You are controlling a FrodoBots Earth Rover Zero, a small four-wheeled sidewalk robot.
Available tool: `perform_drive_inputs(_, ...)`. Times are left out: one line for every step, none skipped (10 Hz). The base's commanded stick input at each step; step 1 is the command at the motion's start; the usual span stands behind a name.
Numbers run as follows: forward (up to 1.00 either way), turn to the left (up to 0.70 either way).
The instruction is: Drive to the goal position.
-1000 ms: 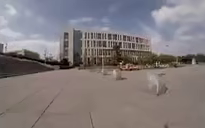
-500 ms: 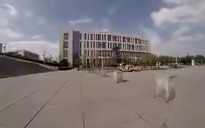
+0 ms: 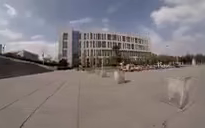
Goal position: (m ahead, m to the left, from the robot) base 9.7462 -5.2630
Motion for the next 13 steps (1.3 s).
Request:
perform_drive_inputs(0.7, 0.0)
perform_drive_inputs(0.7, 0.0)
perform_drive_inputs(0.7, 0.0)
perform_drive_inputs(0.7, 0.0)
perform_drive_inputs(0.7, 0.0)
perform_drive_inputs(0.7, 0.0)
perform_drive_inputs(0.7, 0.0)
perform_drive_inputs(0.7, 0.0)
perform_drive_inputs(0.7, 0.0)
perform_drive_inputs(0.7, 0.0)
perform_drive_inputs(0.7, 0.0)
perform_drive_inputs(0.7, 0.0)
perform_drive_inputs(0.7, 0.0)
